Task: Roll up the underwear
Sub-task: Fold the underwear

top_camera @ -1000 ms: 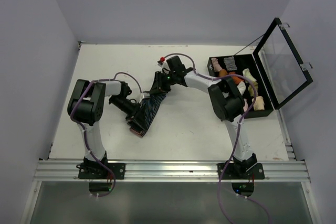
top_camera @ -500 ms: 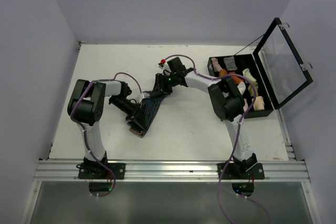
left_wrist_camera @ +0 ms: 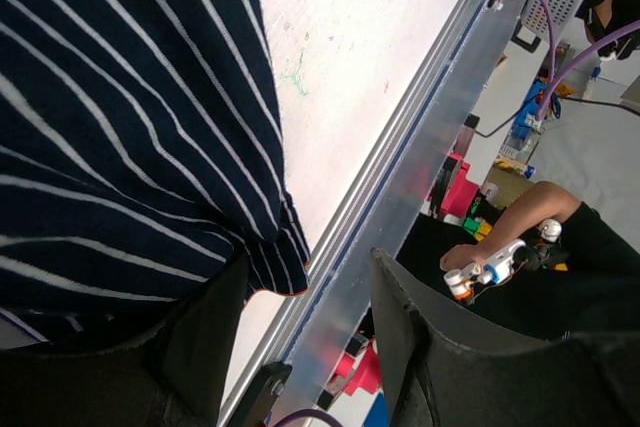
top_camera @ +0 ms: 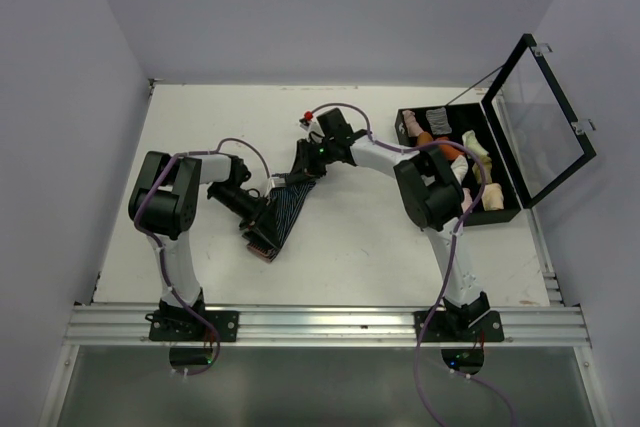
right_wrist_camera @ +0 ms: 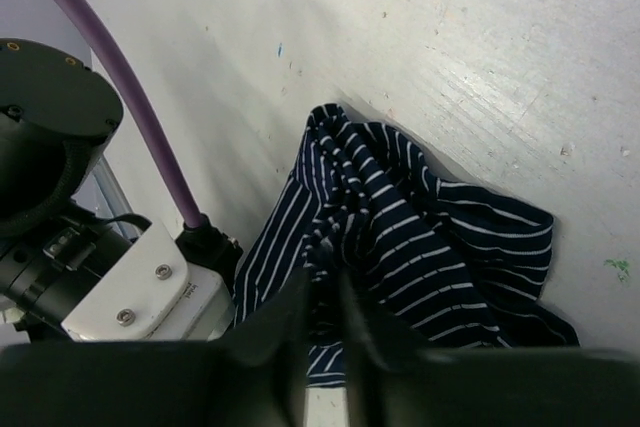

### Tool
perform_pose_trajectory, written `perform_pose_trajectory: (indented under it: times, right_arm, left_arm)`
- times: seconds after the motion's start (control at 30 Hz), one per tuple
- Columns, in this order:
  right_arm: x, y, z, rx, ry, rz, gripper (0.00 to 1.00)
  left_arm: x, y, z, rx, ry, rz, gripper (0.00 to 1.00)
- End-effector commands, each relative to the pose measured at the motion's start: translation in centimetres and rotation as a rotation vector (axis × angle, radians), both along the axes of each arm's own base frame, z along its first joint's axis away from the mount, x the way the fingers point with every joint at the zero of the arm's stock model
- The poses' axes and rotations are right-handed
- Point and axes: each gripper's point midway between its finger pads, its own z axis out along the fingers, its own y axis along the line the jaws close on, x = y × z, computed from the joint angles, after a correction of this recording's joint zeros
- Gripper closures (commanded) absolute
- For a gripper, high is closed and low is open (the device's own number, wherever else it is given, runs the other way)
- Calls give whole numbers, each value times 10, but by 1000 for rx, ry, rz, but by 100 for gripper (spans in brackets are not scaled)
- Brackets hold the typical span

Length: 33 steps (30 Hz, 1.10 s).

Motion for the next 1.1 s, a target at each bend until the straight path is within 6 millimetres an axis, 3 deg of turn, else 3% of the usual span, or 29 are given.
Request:
perform_pose_trajectory:
  times: [0.0, 0.1, 0.37, 0.7, 0.87, 1.07]
  right_arm:
    - [14, 13, 26, 74, -66, 6, 86]
    - [17, 11, 33, 83, -68, -4, 100]
    - [16, -7, 58, 78, -62, -36, 100]
    - [4, -29, 52, 29, -4, -56, 100]
    - [-1, -39, 31, -9, 14, -55, 100]
    - [15, -44, 1, -55, -11, -75, 100]
  left_arm:
    - [19, 20, -56, 115, -199, -91, 41]
    - [20, 20, -56, 118, -202, -87, 41]
    - [21, 21, -56, 126, -205, -81, 41]
    - [21, 21, -55, 130, -214, -79, 41]
    - [21, 21, -55, 129, -213, -78, 41]
    - [18, 22, -53, 123, -217, -89, 41]
